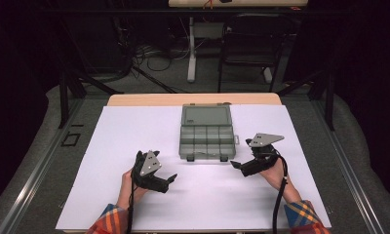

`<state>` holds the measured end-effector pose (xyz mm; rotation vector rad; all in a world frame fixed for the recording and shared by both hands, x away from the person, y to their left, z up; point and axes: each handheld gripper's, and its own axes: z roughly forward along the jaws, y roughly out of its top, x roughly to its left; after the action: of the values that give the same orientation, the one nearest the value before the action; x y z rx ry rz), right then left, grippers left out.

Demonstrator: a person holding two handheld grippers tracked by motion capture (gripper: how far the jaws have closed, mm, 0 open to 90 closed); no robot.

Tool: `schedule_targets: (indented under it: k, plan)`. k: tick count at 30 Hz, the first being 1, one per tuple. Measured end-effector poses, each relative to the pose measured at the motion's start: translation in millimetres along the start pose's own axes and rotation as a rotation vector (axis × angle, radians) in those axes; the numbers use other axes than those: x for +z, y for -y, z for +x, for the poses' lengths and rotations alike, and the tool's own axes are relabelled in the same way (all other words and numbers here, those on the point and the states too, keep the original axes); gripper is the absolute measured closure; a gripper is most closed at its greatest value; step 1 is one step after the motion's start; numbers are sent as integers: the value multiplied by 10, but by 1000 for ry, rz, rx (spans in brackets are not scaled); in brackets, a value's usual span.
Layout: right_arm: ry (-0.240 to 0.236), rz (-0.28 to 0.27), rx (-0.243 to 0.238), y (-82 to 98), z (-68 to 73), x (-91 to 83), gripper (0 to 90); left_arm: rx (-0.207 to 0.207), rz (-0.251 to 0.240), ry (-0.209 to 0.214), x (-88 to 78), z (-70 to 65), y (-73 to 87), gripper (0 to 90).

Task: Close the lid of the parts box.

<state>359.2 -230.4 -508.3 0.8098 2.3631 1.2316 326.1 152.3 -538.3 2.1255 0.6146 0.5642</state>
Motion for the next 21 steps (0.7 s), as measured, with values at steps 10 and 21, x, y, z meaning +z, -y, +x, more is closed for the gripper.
schedule_targets:
  k: [10,21]
  plan:
    - [-1,1,13,21,-34,-18,0,45,1,29,134,76,-228,0]
    - [-7,11,13,37,-40,-3,0,91,21,76,232,173,-432,0]
